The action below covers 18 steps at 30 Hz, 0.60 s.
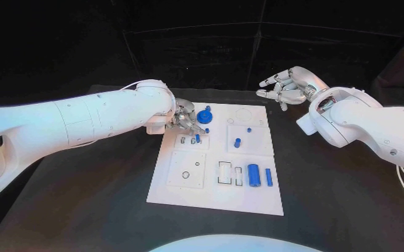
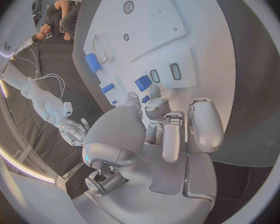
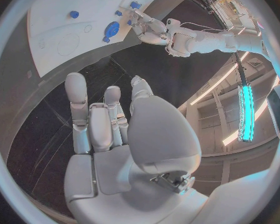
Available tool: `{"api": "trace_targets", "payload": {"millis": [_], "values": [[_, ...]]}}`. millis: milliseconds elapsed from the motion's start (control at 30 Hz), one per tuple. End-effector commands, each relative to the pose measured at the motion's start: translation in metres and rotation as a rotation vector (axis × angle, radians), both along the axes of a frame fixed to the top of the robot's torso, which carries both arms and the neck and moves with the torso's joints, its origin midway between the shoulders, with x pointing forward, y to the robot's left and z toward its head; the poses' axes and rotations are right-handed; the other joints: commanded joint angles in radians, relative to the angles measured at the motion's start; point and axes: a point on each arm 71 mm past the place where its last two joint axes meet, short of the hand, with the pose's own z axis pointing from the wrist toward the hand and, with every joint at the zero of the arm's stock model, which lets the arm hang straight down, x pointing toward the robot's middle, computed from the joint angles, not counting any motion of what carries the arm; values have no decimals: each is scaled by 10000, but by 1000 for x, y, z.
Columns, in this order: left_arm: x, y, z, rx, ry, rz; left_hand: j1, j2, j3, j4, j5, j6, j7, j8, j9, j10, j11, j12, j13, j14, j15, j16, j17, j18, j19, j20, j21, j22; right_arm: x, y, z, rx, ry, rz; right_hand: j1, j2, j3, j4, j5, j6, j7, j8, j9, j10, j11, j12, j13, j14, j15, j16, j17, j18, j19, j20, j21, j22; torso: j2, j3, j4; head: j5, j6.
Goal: Assemble the parts on the task board
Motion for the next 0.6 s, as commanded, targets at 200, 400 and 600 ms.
{"api": "trace_targets", "payload": {"millis": [200,400,600], "values": [[-1,-6,-2,203,179,-195,-84,-2,-36,-30,46,-71,-10,90,47,73,-11,66,12,1054,-98,54,2631,-207,47,4,40,19,1,2,0,-14,114,59,-16,66,-56,16,54,-85,22,23,-11,-72,2,-84,-44,183,-49,-45,-26,201,-60,-5,-45,-32,-4,7,3,-9,-26],[-1,-9,-2,219,228,-269,-36,15,-3,-92,47,-91,-13,116,93,87,-16,93,42,1054,-102,54,2631,-209,46,3,59,46,1,1,0,-44,182,64,-19,78,-59,21,67,-89,23,24,-11,-74,2,-88,-53,183,-49,-52,-30,205,-68,-4,-65,-59,-5,15,-2,-23,-62],[-2,-13,-3,244,301,-361,-8,21,16,-128,46,-103,-15,128,116,84,-17,94,40,1054,-104,54,2631,-208,41,2,59,45,1,1,-1,-56,209,74,-19,78,-59,21,67,-89,23,24,-11,-74,2,-88,-53,183,-49,-52,-30,205,-68,-4,-65,-59,-9,12,29,-20,-89]]}}
